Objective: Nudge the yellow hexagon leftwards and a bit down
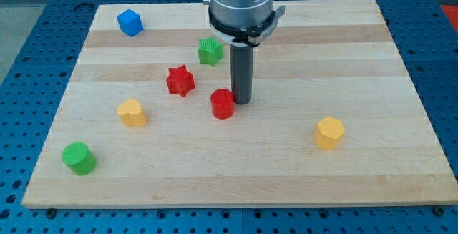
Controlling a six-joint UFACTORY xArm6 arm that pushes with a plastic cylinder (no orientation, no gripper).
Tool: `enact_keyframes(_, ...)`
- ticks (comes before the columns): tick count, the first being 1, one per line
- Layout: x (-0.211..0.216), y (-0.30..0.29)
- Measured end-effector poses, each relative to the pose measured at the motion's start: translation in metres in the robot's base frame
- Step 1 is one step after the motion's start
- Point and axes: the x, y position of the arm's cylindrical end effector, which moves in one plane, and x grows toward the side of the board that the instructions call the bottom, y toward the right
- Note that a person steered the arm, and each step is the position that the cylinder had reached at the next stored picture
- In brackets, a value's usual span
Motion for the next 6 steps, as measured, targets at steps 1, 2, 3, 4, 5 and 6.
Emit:
enact_keyframes(1,0.010,0.019)
enact_keyframes(2,0.027,0.053)
enact_keyframes(3,0.053,0.106)
enact_keyframes(4,0.058,0.159)
enact_keyframes(5,0.057,0.150)
enact_keyframes(6,0.056,0.077)
